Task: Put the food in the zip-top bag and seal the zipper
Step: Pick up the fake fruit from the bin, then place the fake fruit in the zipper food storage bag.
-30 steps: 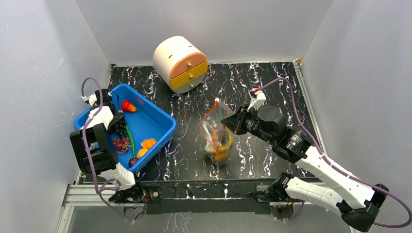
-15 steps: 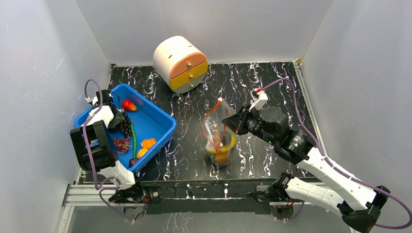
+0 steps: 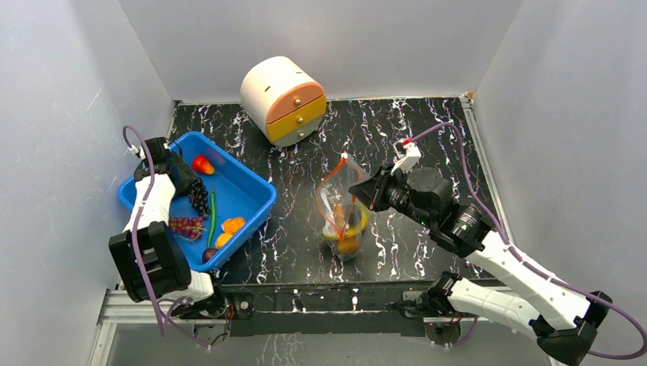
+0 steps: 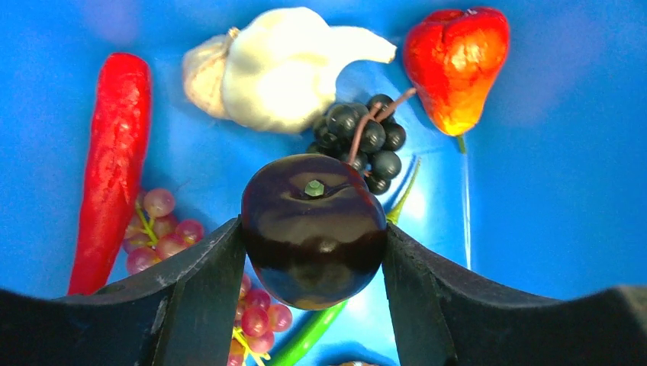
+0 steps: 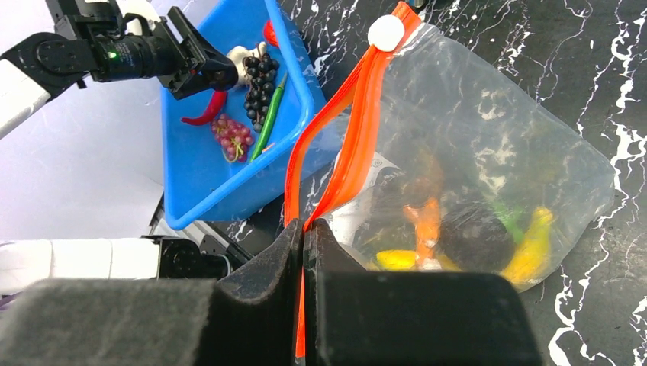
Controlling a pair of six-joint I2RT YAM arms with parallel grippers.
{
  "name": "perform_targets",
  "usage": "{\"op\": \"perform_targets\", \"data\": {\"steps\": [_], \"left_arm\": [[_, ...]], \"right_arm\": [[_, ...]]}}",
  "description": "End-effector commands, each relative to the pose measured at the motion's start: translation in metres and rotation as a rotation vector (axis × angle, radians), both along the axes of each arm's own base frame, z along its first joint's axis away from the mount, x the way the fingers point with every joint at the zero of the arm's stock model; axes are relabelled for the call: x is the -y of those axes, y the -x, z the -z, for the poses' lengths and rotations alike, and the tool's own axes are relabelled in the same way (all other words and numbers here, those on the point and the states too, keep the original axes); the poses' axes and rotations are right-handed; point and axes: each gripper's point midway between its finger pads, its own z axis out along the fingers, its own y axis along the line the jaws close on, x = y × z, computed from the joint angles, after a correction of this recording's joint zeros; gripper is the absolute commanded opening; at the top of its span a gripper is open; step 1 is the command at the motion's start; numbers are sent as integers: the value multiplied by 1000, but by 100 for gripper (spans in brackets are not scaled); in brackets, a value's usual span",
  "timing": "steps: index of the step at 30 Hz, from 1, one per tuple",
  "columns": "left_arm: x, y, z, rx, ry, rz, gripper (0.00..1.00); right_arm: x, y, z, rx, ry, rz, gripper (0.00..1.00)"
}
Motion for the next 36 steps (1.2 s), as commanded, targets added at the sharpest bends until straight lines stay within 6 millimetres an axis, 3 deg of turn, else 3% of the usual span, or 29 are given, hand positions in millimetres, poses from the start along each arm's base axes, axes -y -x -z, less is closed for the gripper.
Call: {"op": "perform_targets", "data": {"steps": [1,5,8,18,23,26,36], "left_arm": [[25,-5,-27,63,71,65,48],[36,-12,-65,155,82,119,47],[55,-20,-92,232,118,199,46],[165,-27,-143,384,350,612,45],[241,-5,-163,482,539,876,44],[275,12,-168,496,603,990,44],[356,74,-178,521,872,1299,43]], "right_arm": [[1,-7,-20,45,-36,33,0],[4,-9,-15,40,-25,54,0],[6,-10,-13,34,-21,66,0],[7,-13,-8,15,-24,88,0],[4,-14,-4,1,-33,93,0],[1,-15,-2,-12,-47,94,0],[-17,-20,-1,-37,-97,64,0]]}}
